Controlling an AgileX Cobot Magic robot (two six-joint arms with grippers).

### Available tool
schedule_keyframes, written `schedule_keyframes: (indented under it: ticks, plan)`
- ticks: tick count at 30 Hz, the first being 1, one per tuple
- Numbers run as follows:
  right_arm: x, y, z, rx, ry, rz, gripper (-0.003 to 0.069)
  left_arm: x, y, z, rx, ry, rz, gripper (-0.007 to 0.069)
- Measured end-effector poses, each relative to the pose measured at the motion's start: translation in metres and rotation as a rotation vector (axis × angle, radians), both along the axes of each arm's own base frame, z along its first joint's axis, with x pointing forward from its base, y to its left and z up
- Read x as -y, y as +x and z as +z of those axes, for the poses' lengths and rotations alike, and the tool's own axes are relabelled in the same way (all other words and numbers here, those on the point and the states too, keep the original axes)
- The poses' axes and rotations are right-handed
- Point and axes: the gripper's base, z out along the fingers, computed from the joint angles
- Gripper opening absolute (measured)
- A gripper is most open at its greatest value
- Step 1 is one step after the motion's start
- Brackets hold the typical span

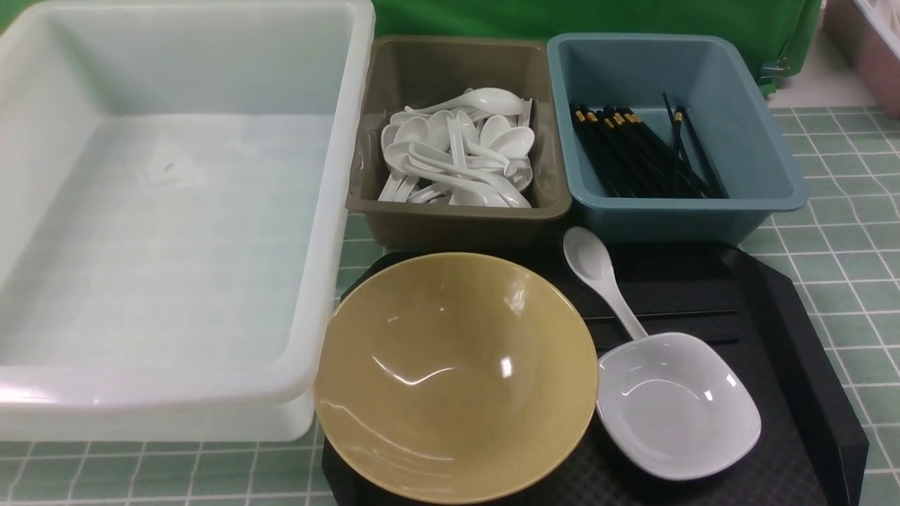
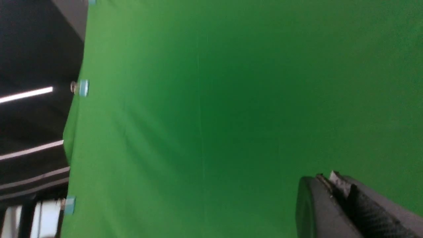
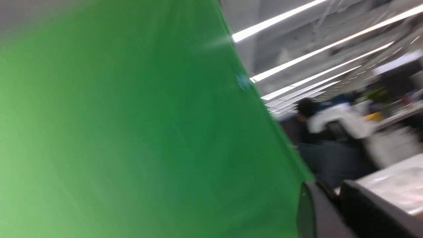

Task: On blue table put chopsticks spoon bowls plates into blue grey white boxes.
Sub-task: 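Grasp the large bowl on the tray by its rim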

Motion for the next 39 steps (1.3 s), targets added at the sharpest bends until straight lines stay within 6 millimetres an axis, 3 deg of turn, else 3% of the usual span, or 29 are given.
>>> schedule_keyframes:
  ticks: [2,5,9,14,16,18,19,22,24,26,28,29,34,36,37,39]
  plan:
    - [0.0,-0.001,0.002,0.033,0.048,0.031,0.0131,-0.002,-0.008,0.008,0.122,-0.065,-0.037,0.0002]
    - [0.0,-0.002,0.011,0.048,0.048,0.033,0.0131,-0.004,-0.011,0.023,0.141,-0.112,-0.047,0.0004]
    - [-0.002,-0.002,0.063,-0.009,-0.155,-0.071,0.0131,-0.003,-0.019,0.087,0.069,-0.097,-0.038,0.0004]
    - [0.003,0.018,0.091,-0.3,-0.313,-0.153,0.0131,-0.004,0.012,0.119,-0.111,-0.154,-0.056,0.0004]
    - [0.007,0.037,0.083,-0.493,-0.326,-0.14,0.0131,-0.004,0.048,0.117,-0.29,-0.198,-0.069,0.0004]
    - [0.009,0.049,0.069,-0.65,-0.324,-0.118,0.0131,-0.002,0.072,0.11,-0.456,-0.223,-0.081,0.0004]
    - [0.01,0.057,0.058,-0.772,-0.326,-0.087,0.0127,0.0,0.09,0.104,-0.609,-0.244,-0.094,0.0004]
    - [0.005,0.064,0.04,-0.955,-0.375,-0.002,0.0099,0.007,0.113,0.102,-0.887,-0.243,-0.128,0.0004]
    - [-0.004,0.067,0.025,-1.095,-0.481,0.114,0.0055,0.022,0.133,0.099,-1.175,-0.134,-0.186,0.0004]
    - [-0.013,0.068,0.016,-1.18,-0.578,0.226,0.0037,0.034,0.144,0.103,-1.294,-0.02,-0.25,0.0004]
    - [-0.024,0.069,0.007,-1.246,-0.692,0.356,0.0036,0.052,0.156,0.104,-1.399,0.096,-0.339,0.0004]
    - [-0.031,0.069,0.001,-1.279,-0.771,0.446,0.0036,0.072,0.165,0.102,-1.458,0.212,-0.427,0.0004]
    - [-0.047,0.074,-0.006,-1.27,-0.884,0.584,0.0036,0.123,0.186,0.089,-1.541,0.406,-0.564,0.0005]
    - [-0.054,0.081,-0.007,-1.231,-0.903,0.601,0.0036,0.162,0.195,0.069,-1.592,0.547,-0.609,0.0005]
    - [-0.054,0.082,-0.007,-1.234,-0.902,0.603,0.0036,0.166,0.198,0.066,-1.6,0.563,-0.605,0.0005]
    - [-0.059,0.087,-0.008,-1.22,-0.885,0.616,0.0036,0.191,0.207,0.042,-1.65,0.658,-0.595,0.0005]
